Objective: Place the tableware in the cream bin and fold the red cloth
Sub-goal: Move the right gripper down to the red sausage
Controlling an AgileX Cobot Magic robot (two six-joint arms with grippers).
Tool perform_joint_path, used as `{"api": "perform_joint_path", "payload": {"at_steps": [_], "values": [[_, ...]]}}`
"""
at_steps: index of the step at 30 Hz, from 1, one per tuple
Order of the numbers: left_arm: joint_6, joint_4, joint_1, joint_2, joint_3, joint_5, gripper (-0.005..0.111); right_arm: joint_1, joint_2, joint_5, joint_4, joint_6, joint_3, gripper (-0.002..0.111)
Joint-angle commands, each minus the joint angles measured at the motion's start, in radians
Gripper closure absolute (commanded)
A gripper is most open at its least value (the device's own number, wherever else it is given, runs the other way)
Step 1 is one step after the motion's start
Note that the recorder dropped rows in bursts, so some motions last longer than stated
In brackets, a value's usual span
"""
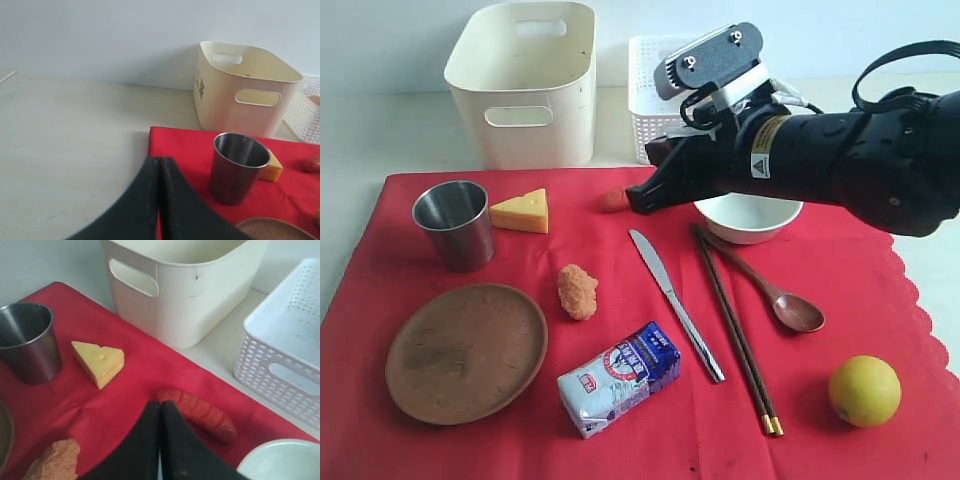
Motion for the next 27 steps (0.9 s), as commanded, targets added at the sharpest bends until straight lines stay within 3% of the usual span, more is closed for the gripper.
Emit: {"api": "perform_joint_path", "payload": {"at_steps": [1,27], "values": [[0.005,0.002,0.001,-0.007,0.001,-0.006,0.105,0.001,0.020,-0.018,-0.006,-0.003,0.000,0.108],[0.005,0.002,0.001,-0.007,0.001,-0.006,0.105,0.018,0.176,0.402,-0.024,-0.010,-0.276,0.108]]}}
